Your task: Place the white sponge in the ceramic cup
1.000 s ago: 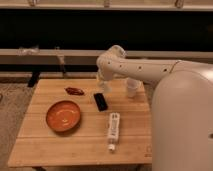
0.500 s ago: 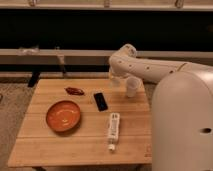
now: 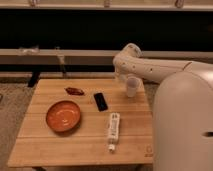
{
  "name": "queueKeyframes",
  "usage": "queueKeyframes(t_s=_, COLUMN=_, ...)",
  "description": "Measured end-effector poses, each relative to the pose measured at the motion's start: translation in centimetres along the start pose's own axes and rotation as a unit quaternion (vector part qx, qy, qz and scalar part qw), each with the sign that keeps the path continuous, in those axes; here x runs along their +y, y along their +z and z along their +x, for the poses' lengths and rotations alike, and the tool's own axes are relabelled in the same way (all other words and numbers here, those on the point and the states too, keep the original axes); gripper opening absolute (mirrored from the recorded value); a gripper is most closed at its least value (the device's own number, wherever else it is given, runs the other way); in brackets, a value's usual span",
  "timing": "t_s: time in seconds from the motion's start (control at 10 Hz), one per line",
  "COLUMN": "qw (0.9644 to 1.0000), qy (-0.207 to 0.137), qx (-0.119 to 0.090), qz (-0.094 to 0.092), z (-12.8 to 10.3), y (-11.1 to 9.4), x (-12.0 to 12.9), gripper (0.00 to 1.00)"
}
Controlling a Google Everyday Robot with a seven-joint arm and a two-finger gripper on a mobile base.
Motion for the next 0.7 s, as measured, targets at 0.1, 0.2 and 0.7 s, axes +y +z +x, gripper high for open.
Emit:
queueKeyframes(t_s=0.1, qw=0.9999, qy=0.011, qx=-0.005, qz=0.009, z=0.0, y=-0.2, x=-1.1, gripper=0.00)
queueKeyframes(t_s=0.2, qw=0.9996, qy=0.020, qx=-0.009, qz=0.018, z=0.1, y=-0.3, x=-1.9, gripper=0.00)
queueKeyframes(t_s=0.7, qw=0.9978, qy=0.030, qx=-0.009, qz=0.059, z=-0.3, y=-0.3, x=-4.5, gripper=0.00)
